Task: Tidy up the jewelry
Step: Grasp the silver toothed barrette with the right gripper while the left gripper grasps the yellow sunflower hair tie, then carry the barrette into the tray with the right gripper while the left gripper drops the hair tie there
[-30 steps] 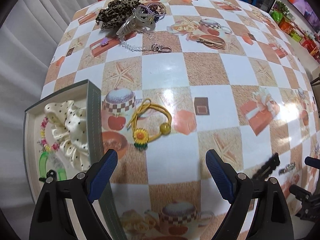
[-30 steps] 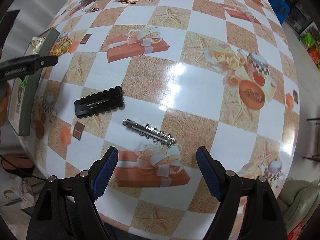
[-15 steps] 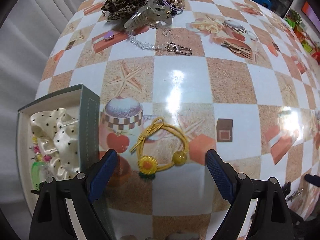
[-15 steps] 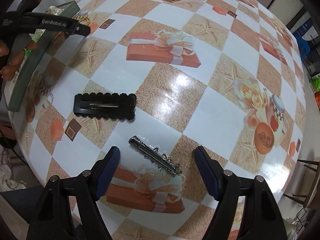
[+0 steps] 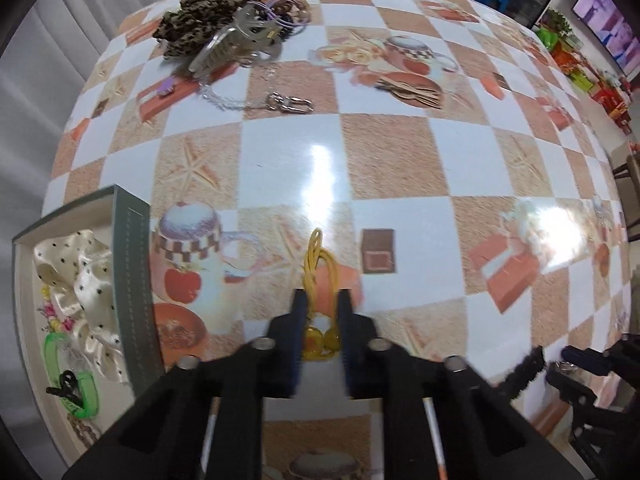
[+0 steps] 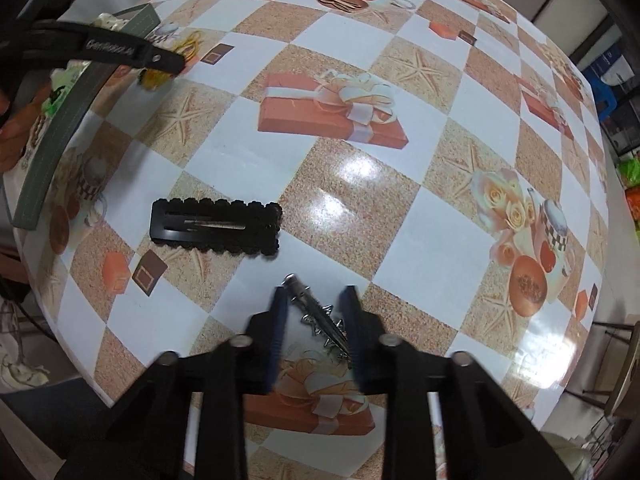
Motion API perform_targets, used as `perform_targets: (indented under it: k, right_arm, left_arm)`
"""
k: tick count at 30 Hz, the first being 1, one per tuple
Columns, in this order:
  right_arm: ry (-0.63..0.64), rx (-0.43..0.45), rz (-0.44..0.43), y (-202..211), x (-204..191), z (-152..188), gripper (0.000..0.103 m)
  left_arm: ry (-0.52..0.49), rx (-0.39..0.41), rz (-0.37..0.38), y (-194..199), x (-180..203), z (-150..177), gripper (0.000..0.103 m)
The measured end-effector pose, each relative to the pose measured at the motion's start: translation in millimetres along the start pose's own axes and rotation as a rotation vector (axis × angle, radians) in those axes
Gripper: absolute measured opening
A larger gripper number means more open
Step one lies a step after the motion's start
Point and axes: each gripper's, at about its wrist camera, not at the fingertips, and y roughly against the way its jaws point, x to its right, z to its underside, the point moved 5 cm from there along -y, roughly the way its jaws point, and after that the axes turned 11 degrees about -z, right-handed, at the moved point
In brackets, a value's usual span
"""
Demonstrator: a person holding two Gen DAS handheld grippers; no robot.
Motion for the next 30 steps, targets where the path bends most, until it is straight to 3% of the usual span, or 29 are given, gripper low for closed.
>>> perform_targets:
  k: [4, 13, 19, 23, 30]
  right_arm:
    - [-0.055, 0.002, -0.012, 7, 4, -6, 0.014]
    - [-0.290, 0.034, -0.120, 25, 22, -12, 0.013]
    - [-0.393, 0.063, -0.165, 37, 24, -15, 0.013]
    - [-0.441, 0.077, -0.182, 43, 24, 1, 0.013]
    - [-0.475, 0.102, -0.200, 50, 16, 2, 0.013]
  left_arm:
    - [0.008, -0.008, 0.042, 7, 3, 9, 0.009]
    - [0.044, -0.004, 0.105, 38, 3, 29, 0.009]
    - [0.039, -0.002, 0.096, 55, -4, 41, 0.009]
    - [0.034, -0.004, 0.086, 63, -5, 47, 0.009]
    - [0.051, 0.012, 0.080, 79, -18, 54, 0.009]
